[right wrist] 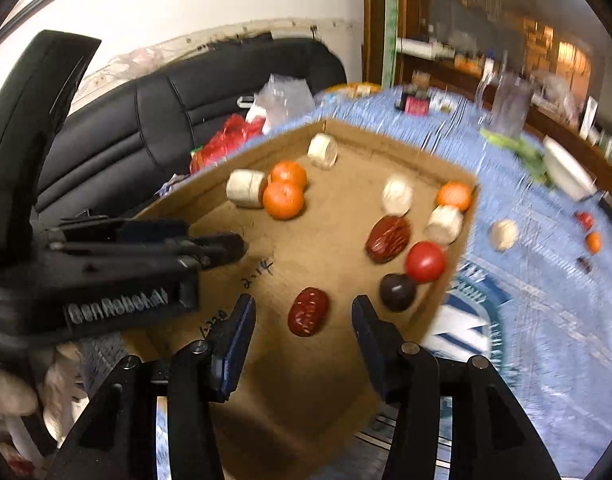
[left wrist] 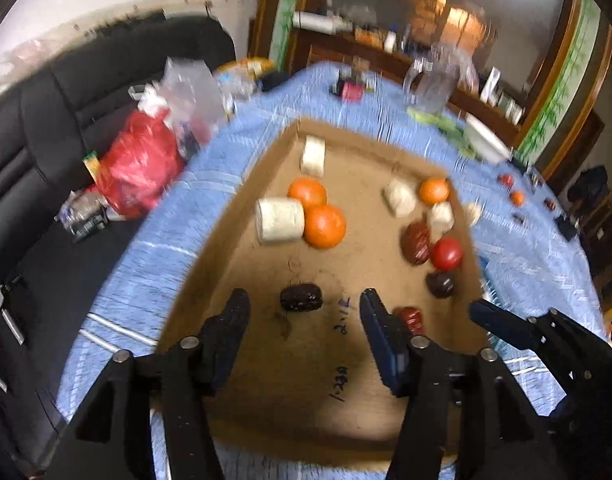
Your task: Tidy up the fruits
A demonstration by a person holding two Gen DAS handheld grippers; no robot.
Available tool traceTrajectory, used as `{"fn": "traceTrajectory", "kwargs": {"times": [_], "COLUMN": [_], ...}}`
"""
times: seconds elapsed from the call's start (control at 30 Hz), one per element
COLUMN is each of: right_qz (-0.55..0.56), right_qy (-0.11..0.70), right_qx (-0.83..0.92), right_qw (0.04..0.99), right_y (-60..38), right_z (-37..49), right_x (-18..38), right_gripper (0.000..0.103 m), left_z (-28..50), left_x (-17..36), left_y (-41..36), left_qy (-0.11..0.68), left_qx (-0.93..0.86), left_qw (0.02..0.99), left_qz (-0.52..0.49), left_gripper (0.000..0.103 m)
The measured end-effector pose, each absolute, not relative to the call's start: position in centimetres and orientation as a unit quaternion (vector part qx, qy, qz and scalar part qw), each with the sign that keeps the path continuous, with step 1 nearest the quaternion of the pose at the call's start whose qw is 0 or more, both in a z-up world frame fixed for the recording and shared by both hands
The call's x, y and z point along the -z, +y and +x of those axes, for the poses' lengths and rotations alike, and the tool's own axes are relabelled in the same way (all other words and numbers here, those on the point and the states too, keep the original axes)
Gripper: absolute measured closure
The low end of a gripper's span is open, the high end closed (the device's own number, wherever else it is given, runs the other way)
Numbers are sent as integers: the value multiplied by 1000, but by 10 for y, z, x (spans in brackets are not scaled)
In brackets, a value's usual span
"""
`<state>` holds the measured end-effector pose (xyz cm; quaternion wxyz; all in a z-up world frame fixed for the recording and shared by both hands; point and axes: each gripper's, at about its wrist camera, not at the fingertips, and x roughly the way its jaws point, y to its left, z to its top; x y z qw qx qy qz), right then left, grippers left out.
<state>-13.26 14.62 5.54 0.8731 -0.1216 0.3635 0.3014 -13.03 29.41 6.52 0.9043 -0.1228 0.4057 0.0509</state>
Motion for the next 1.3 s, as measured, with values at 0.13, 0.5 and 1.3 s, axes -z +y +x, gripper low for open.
{"fn": "traceTrajectory", "kwargs": {"times": [0.13, 0.5, 1.3], "right_qz": [-111, -28, -83], "right_qy": [312, 312, 327], "right_qx": [-274, -206, -173], "right_qw": [903, 927, 925], "right_y": [113, 27, 24], "right_z": [-160, -196, -222], "right_x": [-76, -86, -58], "right_gripper": [31, 23, 14], "left_z": [-174, -240, -229], "left_x": [-106, -144, -102], "left_y": [271, 173, 156], "left_qy": [301, 187, 295], "left_qx": [-115, -160, -133], "left_qw": [944, 969, 946], "left_qz": [-67, 17, -21], "left_gripper": [15, 0, 0]}}
